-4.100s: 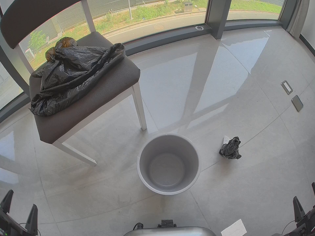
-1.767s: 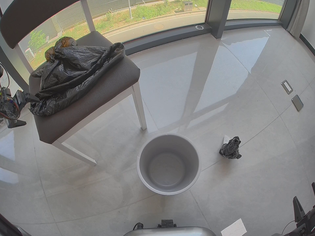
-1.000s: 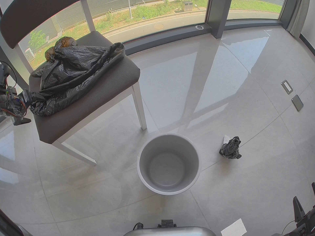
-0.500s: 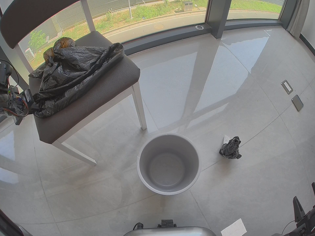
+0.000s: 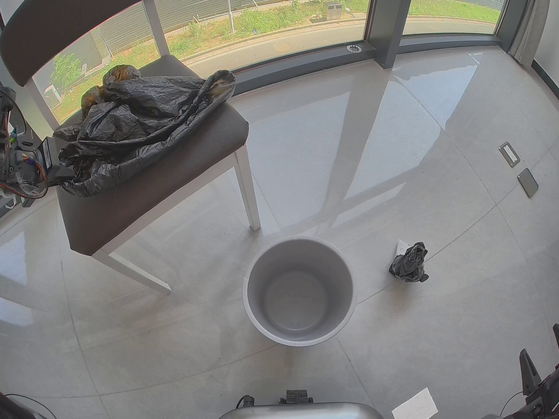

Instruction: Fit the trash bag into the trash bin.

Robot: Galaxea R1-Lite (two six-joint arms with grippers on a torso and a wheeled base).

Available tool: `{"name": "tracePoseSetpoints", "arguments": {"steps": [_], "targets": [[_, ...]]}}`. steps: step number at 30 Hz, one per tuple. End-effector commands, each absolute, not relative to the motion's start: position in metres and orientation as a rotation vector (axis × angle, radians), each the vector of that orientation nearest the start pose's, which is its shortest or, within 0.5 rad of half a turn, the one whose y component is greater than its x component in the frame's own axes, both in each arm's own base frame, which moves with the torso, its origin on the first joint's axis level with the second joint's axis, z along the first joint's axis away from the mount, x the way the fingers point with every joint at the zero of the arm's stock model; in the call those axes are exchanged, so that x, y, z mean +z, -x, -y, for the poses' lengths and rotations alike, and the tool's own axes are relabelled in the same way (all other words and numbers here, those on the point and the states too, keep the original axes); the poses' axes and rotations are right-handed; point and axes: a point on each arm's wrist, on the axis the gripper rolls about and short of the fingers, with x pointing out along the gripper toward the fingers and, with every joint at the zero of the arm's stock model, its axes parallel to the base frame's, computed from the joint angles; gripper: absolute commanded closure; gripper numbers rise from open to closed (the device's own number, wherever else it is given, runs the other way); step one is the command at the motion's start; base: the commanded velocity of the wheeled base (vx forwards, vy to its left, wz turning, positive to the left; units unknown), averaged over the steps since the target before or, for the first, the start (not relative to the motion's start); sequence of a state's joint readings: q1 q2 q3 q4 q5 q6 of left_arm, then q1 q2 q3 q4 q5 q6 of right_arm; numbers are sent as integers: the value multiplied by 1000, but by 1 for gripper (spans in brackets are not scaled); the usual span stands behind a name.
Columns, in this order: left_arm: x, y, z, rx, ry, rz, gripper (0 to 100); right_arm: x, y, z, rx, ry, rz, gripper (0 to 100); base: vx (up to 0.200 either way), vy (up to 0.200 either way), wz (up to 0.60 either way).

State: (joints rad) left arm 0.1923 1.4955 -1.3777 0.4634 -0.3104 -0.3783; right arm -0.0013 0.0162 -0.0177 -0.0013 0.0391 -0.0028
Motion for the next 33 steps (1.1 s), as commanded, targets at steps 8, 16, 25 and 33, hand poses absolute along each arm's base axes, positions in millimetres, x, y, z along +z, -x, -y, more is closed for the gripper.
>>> {"name": "tracePoseSetpoints", "arguments": {"steps": [8,16,25,33], "targets": [[336,-100,51,-375,21,-490,100,76,23,-2,75,21,1,0,0,0,0],[346,-82,69,-526,17,-420,100,76,23,-2,84,37,2,0,0,0,0],[348,-72,85,-709,4,-421,100,78,22,-2,94,41,2,0,0,0,0],[354,-89,110,-731,49,-335,100,184,-9,-5,237,-162,-120,0,0,0,0]]}}
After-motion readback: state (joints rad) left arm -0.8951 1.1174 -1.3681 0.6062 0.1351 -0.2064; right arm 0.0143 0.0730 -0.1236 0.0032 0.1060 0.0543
